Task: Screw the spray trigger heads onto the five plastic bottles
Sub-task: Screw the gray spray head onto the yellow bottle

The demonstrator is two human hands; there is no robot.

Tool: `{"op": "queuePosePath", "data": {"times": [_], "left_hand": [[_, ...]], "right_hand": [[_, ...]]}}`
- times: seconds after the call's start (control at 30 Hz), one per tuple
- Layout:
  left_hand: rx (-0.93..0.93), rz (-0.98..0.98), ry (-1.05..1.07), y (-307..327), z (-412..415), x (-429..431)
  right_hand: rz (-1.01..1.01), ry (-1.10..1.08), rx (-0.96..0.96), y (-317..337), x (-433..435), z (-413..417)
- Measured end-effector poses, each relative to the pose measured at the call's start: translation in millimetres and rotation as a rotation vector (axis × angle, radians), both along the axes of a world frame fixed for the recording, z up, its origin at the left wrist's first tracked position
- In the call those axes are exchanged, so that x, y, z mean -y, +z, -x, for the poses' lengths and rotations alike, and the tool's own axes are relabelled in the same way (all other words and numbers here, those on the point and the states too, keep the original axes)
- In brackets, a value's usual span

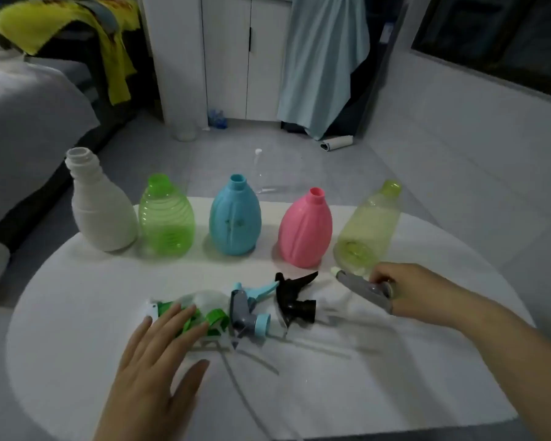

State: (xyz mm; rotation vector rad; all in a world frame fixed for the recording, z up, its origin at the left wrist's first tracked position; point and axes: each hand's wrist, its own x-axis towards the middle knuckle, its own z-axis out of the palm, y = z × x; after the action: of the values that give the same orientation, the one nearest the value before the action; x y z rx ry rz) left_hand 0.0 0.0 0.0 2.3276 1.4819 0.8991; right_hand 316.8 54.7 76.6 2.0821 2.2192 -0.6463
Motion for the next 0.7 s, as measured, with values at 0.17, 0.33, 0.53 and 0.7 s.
{"op": "queuePosePath", "data": {"times": [0.17,0.33,0.53,0.7], "left_hand": [[0.147,-0.123,-0.103,28,-33,-21],[0.289,-0.004,-0.221,57,-93,-43],[0.433,0.172,-0.241,79,-182,-84],[0.319,0.182,-0.166,81,-226,-127]], "right_hand": [[-0.161,-0.16,-0.511,37,13,-37],[-0.331,-0.308,-0.985,65,17,-69],[-0.44,-0.442,-1.323,75,8,-84],[-0.531,-0.439,-1.327,91,6,-94]]}}
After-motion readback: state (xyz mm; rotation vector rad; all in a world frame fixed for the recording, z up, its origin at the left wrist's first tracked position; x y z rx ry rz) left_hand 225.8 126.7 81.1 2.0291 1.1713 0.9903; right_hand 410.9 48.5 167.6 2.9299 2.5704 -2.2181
